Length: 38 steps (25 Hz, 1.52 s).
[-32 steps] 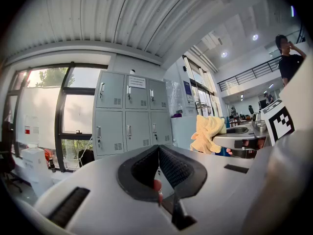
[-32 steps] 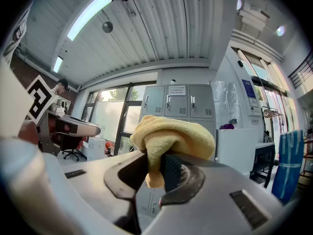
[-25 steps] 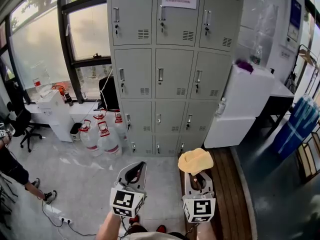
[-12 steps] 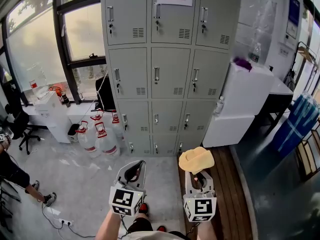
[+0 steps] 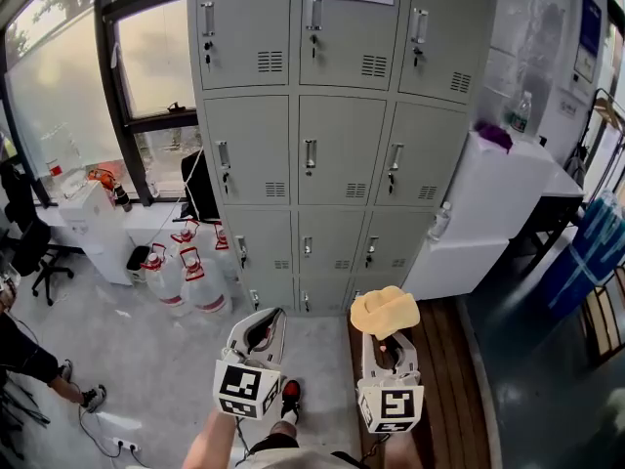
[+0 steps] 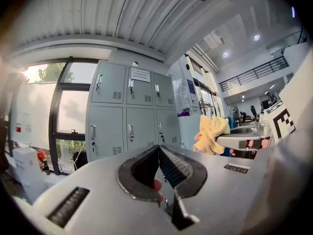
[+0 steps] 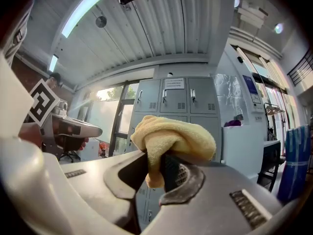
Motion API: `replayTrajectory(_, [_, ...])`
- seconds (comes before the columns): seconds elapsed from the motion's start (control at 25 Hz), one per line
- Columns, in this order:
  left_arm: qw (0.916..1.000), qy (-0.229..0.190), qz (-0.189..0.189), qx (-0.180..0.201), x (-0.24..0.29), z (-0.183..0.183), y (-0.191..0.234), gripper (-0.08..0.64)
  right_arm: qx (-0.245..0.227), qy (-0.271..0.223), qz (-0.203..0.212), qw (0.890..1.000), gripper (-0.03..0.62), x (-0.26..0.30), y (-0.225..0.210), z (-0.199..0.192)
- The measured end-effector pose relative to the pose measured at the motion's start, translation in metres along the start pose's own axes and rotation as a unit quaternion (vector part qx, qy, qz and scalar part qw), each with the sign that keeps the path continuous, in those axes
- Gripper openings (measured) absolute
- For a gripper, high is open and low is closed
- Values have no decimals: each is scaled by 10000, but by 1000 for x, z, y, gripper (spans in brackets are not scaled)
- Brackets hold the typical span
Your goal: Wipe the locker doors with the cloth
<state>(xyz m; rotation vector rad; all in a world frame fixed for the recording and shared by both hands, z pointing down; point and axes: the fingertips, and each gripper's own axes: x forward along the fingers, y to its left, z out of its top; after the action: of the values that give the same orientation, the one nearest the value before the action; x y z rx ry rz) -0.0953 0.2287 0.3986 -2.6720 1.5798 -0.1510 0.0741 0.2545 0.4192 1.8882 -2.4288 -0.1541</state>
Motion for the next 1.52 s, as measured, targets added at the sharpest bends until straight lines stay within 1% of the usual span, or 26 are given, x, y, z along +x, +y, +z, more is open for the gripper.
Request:
replayTrajectory(0.16, [10000, 9, -20, -28, 45, 8, 37, 23, 18, -47, 19, 10000, 74, 58, -3, 3])
replayTrajectory(0.28, [10000, 15, -33, -57, 80, 13, 66, 23, 53, 17, 1, 10000, 74, 102, -5, 7])
replayTrajectory(0.48, [9999, -2, -137, -52, 134, 20, 106, 23, 92, 5, -16, 10000, 74, 167, -8, 10])
replayTrajectory(0.6, [9998, 0, -199, -54, 161, 21, 127, 23, 25, 88, -84, 9999, 74, 201, -11, 10])
replayTrajectory(0.72, [9997, -27, -238, -16, 184, 23, 145, 23, -31, 59, -98, 9999, 74, 232, -13, 15])
replayTrajectory(1.0, [9997, -140, -185, -37, 222, 31, 184, 23, -40, -57, -84, 9999, 74, 288, -13, 24])
replayTrajectory(1.24, [9997, -183, -153, -29, 244, 33, 204, 23, -54, -211, -56, 9997, 74, 320, -16, 29])
replayTrajectory(1.4, [9998, -175, -90, -13, 262, 34, 214, 23, -65, -310, 70, 9995, 74, 342, -18, 35])
replayTrajectory(1.52, [9999, -156, 44, -18, 276, 34, 221, 23, -90, -426, 221, 9988, 74, 359, -22, 42])
